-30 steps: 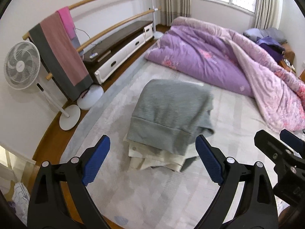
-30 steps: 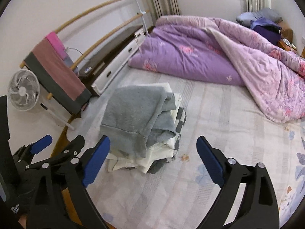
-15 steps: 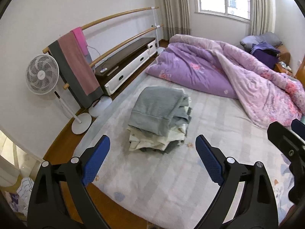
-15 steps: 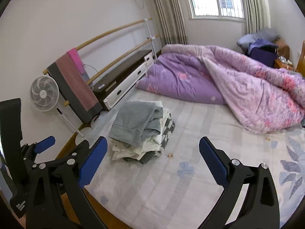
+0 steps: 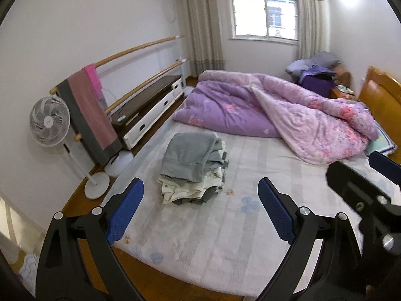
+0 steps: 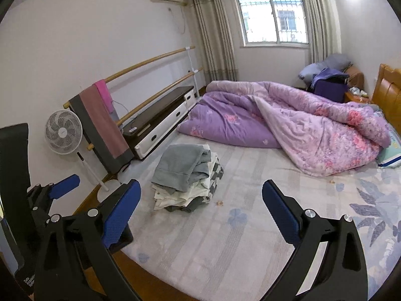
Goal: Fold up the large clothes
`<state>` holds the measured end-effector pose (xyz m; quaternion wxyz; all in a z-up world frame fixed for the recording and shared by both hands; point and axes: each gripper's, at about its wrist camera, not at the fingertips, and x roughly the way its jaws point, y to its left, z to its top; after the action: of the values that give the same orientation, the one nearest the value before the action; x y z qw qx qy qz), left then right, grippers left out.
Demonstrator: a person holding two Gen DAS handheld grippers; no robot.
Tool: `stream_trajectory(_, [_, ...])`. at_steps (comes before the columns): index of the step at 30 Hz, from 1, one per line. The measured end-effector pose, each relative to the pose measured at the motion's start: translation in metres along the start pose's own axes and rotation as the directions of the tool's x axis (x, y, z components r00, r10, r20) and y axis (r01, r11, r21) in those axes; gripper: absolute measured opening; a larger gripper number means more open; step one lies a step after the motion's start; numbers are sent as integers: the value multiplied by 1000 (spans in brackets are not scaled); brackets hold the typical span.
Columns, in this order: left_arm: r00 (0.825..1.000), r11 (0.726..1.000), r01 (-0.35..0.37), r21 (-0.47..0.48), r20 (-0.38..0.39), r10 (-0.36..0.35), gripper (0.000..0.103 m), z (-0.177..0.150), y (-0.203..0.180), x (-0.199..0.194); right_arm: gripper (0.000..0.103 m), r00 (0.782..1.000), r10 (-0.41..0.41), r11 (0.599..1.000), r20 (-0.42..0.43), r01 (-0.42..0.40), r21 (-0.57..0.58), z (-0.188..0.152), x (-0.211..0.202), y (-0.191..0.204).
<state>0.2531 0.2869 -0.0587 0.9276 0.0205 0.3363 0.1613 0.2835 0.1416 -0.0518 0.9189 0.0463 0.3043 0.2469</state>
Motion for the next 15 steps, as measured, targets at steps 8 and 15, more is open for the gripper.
stream_trajectory(8, [996,998,55,33,68,-57,96,-10,2,-64,95,990,-99,995,101,100,-5,-11,-69,14])
stream_trajectory(15, [990,995,86,54,103,-91,96,-13,1,-98,95,980,-152,988,131,153,0,-20,-102,10])
